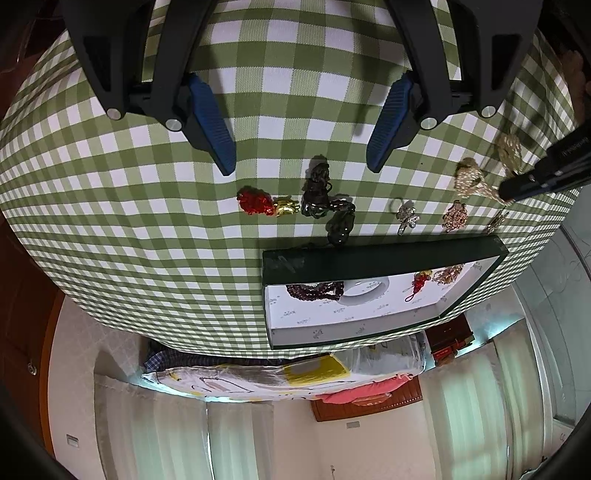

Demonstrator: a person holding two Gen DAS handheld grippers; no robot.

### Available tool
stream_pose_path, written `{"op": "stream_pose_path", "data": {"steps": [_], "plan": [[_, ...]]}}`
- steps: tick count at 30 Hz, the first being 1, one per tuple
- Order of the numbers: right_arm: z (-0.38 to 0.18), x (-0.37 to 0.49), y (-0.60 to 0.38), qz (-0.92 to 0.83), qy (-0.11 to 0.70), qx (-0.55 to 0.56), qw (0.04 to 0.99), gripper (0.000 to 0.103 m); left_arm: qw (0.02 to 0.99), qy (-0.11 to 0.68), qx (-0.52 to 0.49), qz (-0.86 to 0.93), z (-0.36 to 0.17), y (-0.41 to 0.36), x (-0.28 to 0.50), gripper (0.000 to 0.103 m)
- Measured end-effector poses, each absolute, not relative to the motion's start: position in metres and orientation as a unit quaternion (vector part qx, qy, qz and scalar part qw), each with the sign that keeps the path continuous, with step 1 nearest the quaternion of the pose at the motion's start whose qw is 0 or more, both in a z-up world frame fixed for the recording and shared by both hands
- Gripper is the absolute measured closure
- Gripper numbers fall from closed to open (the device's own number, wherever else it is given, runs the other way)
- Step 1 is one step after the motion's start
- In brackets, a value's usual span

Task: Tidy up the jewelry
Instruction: 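Grasp the pearl necklace with the left tool, then lift the pearl necklace with left tool while right tool grasps the black pendant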

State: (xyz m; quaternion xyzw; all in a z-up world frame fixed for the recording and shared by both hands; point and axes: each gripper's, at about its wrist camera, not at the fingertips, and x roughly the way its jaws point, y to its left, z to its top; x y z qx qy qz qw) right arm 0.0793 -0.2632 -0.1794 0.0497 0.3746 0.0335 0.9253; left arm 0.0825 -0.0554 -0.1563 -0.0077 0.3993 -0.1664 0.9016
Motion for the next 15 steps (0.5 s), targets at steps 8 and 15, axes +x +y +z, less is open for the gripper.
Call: {"op": "stream_pose_path", "data": {"steps": [8,15], "plan": [[-0.175,0.086,-0.263,0.032,0.369,0.051,0.927,0.032,0.911,0.382,-0.014,-0.154,-0.146,-0.045,0.085,0.094],[-0.173,0.091,-0.252,0.047,0.371,0.036,0.927,0.041,0.916,0.372,-0.010,-0.150,-0.140,-0.040,0.085,0.094]]}}
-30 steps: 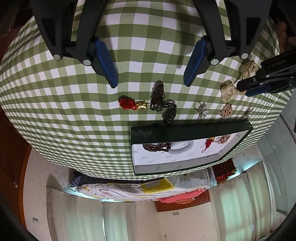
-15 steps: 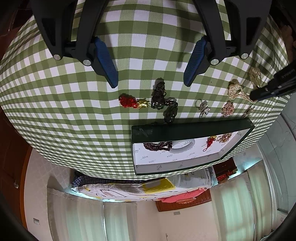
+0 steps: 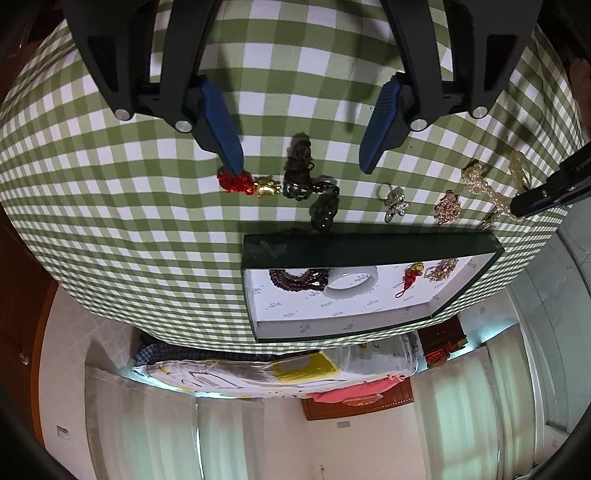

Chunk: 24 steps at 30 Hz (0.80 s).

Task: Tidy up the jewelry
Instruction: 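Lift the pearl necklace with left tool while right tool grasps the black pendant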

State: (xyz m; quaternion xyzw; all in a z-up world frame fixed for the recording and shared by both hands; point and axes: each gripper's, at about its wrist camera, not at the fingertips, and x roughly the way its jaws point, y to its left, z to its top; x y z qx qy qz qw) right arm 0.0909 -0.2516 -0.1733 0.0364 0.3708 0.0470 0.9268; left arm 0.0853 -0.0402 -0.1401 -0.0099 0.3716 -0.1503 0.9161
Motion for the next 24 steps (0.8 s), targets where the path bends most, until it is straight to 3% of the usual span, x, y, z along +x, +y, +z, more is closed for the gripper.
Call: {"op": "stream_pose_path", "data": {"steps": [8,15,17,24], "plan": [[-0.179,0.102,-0.249,0.058,0.388,0.039,0.919,0.060,0.915,0.373,-0.007,-0.150,-0.141,-0.039,0.088,0.094],[-0.183,0.110,-0.245,0.061,0.394,0.033,0.917,0.064,0.914,0.378,-0.008,-0.150,-0.144,-0.039,0.091,0.094],[-0.183,0.111,-0.244,0.060,0.394,0.030,0.916,0.073,0.913,0.379,-0.009,-0.150,-0.145,-0.039,0.091,0.094],[-0.183,0.109,-0.239,0.061,0.392,0.016,0.918,0.090,0.914,0.378,-0.008,-0.149,-0.145,-0.039,0.092,0.094]]}}
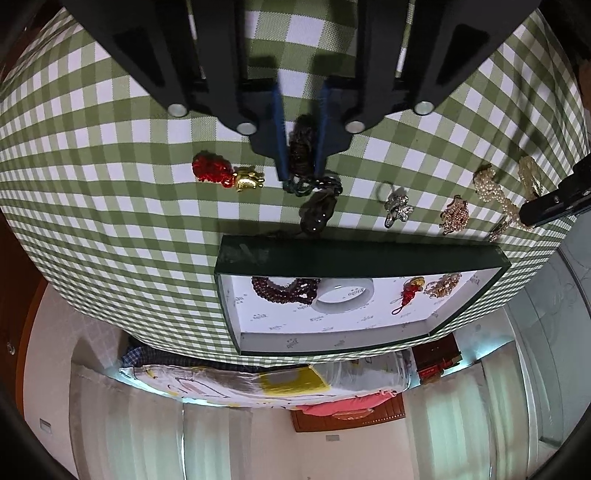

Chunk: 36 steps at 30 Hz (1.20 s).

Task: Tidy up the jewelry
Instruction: 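Lift the pearl necklace with left tool while right tool grasps the black pendant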

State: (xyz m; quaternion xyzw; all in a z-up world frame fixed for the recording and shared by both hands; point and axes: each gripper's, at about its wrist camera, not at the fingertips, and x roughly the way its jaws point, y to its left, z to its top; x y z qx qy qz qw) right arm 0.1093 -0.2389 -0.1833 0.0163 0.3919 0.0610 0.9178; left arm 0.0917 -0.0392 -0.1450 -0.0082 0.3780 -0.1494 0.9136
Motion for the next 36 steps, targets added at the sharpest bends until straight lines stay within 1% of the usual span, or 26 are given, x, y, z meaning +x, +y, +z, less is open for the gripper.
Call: {"op": "stream_pose_path", "data": {"steps": [2,5,17,36], "plan": [[-0.183,0.108,-0.238,0.059,0.389,0.014,0.919,0.092,0.915,0.376,-0.008,-0.148,-0.145,-0.039,0.091,0.094],[-0.179,0.104,-0.237,0.058,0.381,0.011,0.923,0.093,0.917,0.372,-0.009,-0.145,-0.143,-0.038,0.090,0.094],[-0.143,0.082,-0.233,0.057,0.325,-0.001,0.944,0.093,0.926,0.351,-0.009,-0.141,-0.129,-0.034,0.082,0.094],[-0.111,0.067,-0.231,0.058,0.282,0.003,0.958,0.093,0.942,0.306,-0.003,-0.138,-0.098,-0.031,0.066,0.094]]}}
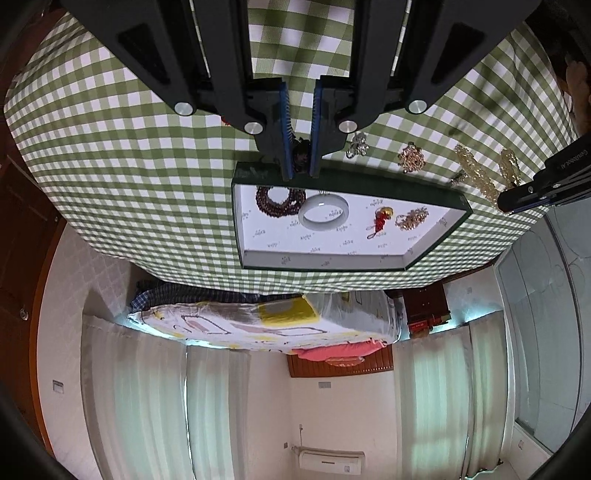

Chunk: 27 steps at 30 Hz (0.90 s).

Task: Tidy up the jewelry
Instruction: 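Lift the pearl necklace with left tool while right tool grasps the black pendant, then carry pearl necklace and black pendant into the green box and open both tools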

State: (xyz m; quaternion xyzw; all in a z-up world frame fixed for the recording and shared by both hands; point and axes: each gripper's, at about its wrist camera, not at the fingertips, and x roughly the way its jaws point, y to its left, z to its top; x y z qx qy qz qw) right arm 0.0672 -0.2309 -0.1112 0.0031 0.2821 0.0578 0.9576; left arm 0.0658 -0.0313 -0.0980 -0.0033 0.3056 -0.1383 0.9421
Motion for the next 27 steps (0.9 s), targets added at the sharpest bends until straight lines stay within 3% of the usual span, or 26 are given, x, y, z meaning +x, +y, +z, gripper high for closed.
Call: {"op": "stream_pose_path", "data": {"steps": [27], "plan": [[-0.061,0.089,-0.226,0.076,0.225,0.009,0.971,0.094,0.952,0.265,-0.009,-0.155,-0.059,-0.040,0.092,0.094]]}}
